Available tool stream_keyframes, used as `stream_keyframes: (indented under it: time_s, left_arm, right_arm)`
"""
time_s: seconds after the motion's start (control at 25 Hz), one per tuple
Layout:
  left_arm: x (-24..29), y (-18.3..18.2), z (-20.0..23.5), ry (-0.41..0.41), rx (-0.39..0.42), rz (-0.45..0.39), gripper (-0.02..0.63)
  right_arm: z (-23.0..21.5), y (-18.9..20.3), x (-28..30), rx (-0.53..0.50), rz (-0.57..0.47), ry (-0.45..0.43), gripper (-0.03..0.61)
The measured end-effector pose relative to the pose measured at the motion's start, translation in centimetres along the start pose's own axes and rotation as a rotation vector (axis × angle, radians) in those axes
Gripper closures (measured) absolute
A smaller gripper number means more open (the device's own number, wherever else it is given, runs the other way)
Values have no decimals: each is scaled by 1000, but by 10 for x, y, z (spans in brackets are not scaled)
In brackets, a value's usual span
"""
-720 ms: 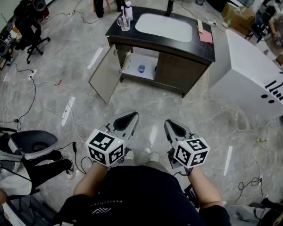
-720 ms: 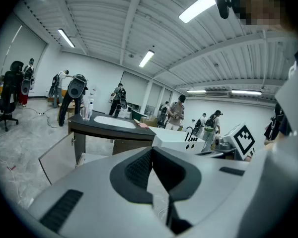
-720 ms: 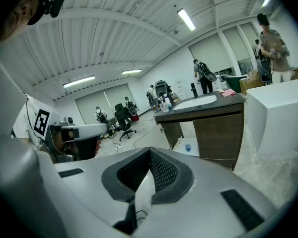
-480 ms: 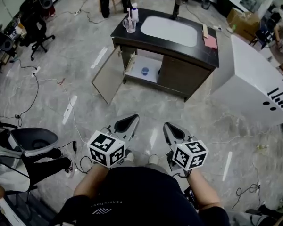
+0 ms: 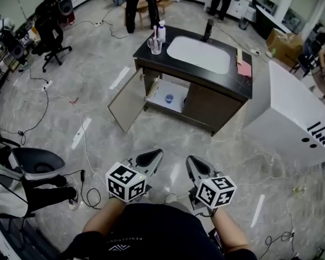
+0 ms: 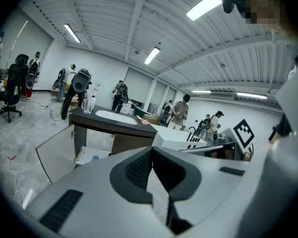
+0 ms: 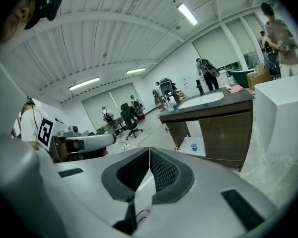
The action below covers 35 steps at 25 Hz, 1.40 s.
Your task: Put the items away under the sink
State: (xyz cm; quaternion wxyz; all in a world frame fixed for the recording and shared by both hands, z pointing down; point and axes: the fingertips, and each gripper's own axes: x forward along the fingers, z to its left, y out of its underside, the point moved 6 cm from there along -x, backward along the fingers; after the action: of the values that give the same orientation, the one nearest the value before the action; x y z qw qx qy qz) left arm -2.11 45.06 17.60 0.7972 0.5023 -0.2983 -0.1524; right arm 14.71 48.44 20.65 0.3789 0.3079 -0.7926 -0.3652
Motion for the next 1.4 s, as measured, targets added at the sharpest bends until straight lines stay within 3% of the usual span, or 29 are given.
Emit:
stream_keyframes:
  time_s: [0.2, 0.64, 0.84, 1.0, 1.4]
  left_arm:
    - [19, 3, -17, 7, 59, 2, 614]
    - [40, -4, -24, -24, 0, -28, 614]
    - [46, -7, -22, -16, 48, -7, 614]
    - [59, -12, -7, -9, 71, -5, 614]
    - [99, -50, 62, 62, 32, 12, 614]
  right_arm:
    - [-15, -6, -6, -18, 5, -26, 543]
    - [-38, -21, -11, -61, 8, -80, 543]
    - [-43, -29, 0, -62, 10, -94, 543]
    - [-46, -39, 16, -70, 9, -92, 543]
    - [-61, -82, 87, -74, -1, -64, 543]
